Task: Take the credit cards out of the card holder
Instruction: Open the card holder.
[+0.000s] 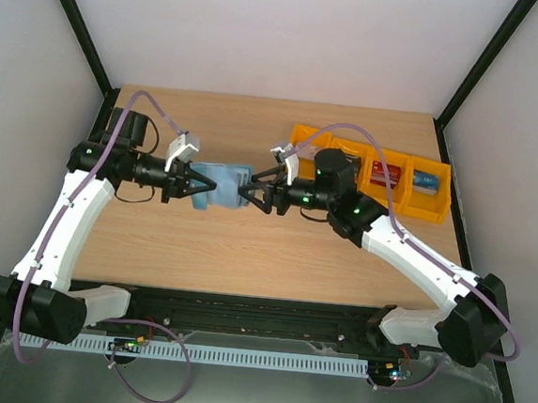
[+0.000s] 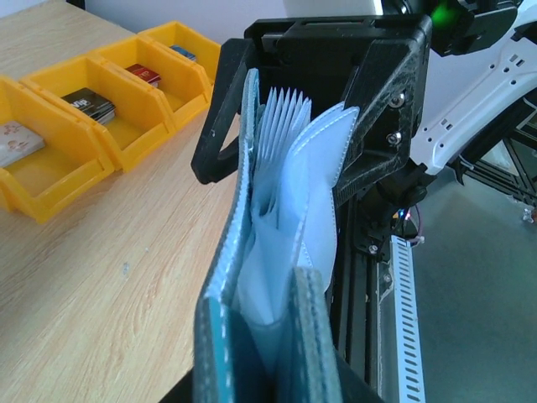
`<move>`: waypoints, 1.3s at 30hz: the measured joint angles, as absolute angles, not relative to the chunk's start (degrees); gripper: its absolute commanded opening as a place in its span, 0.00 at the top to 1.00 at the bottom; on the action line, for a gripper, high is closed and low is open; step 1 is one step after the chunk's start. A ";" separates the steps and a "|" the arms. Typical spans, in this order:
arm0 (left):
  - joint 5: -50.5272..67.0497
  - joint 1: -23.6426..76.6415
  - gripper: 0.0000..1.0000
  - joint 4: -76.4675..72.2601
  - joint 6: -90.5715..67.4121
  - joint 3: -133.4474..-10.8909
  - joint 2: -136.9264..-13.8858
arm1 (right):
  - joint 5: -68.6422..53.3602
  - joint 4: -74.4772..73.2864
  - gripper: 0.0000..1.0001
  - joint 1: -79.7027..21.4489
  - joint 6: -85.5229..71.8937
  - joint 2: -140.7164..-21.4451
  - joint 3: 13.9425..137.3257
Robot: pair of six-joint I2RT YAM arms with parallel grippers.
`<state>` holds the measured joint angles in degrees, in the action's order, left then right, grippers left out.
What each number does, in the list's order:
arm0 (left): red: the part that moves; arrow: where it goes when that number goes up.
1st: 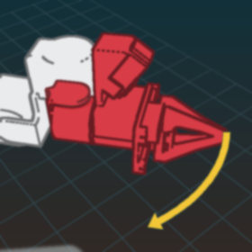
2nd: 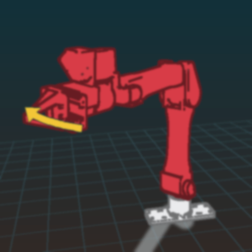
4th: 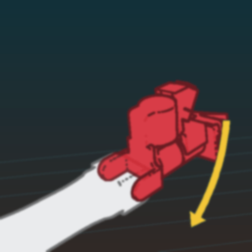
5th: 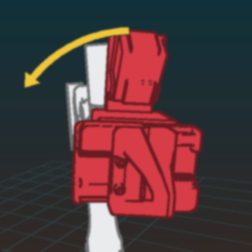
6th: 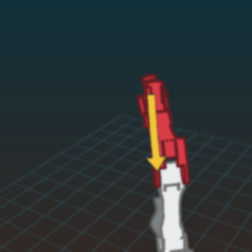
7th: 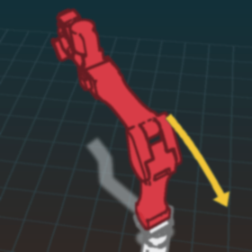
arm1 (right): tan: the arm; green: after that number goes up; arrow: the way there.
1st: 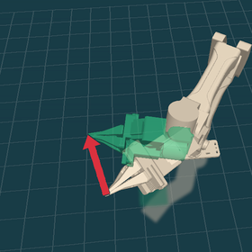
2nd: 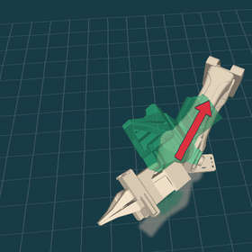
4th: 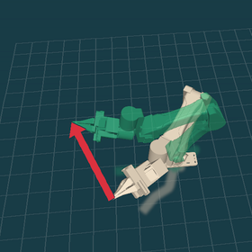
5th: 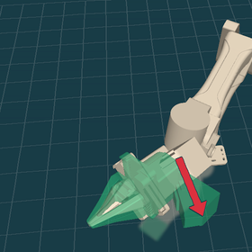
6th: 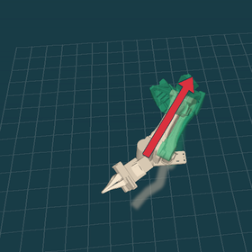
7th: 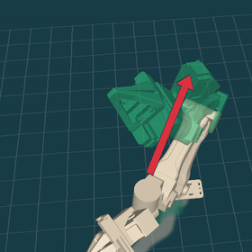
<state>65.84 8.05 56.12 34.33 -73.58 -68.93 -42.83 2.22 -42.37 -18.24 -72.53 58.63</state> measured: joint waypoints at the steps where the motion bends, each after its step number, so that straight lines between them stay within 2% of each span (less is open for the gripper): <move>1: 65.87 8.05 0.98 56.12 34.35 -73.58 -68.93 | -43.11 2.48 0.41 -42.37 -18.41 -72.86 58.63; 5: 66.08 8.05 0.98 56.12 34.37 -73.58 -68.93 | -43.97 4.23 0.43 -42.39 -19.33 -73.84 58.63; 6: 66.17 8.05 0.98 56.12 34.37 -73.58 -68.93 | -44.25 4.89 0.46 -42.46 -19.70 -74.08 58.63; 7: 66.26 8.05 0.98 56.12 34.35 -73.58 -68.93 | -44.71 5.61 0.53 -42.74 -20.05 -74.48 58.65; 10: 66.35 8.05 0.98 55.86 33.82 -73.58 -68.93 | -45.50 6.96 0.85 -43.62 -20.45 -75.90 58.98; 11: 66.17 8.01 0.89 55.68 33.43 -73.56 -68.93 | -45.80 7.25 0.94 -44.07 -20.69 -76.51 59.31; 12: 65.63 7.86 0.63 55.51 32.88 -73.54 -68.93 | -46.28 7.70 0.98 -44.49 -21.06 -77.08 59.55; 13: 64.45 7.42 0.30 54.78 32.05 -73.41 -68.93 | -46.96 8.14 0.98 -44.66 -21.28 -77.28 59.59; 14: 63.88 7.09 0.11 53.54 31.27 -73.17 -68.99 | -47.16 8.58 0.98 -44.77 -21.74 -77.34 59.70; 15: 63.66 7.11 0.02 52.01 29.43 -72.79 -69.01 | -46.48 8.93 0.98 -45.10 -22.85 -77.38 59.72; 24: 55.94 10.15 0.01 43.59 20.32 -69.25 -68.77 | -31.18 7.55 0.98 -49.78 -28.88 -81.58 62.92; 28: 48.82 12.21 0.00 40.16 18.31 -68.34 -68.77 | -25.69 6.70 0.99 -50.94 -31.57 -82.13 63.79; 35: 35.42 14.24 0.00 36.25 15.94 -66.46 -68.90 | -21.43 4.58 0.98 -50.81 -32.86 -82.56 65.19; 39: 32.18 14.85 0.00 35.44 15.16 -66.59 -68.71 | -20.34 4.36 0.98 -50.59 -32.80 -82.63 65.21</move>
<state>32.18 14.85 35.44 15.16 -66.59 -68.71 -20.34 4.36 -50.59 -32.80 -82.63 65.21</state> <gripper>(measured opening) 0.995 0.071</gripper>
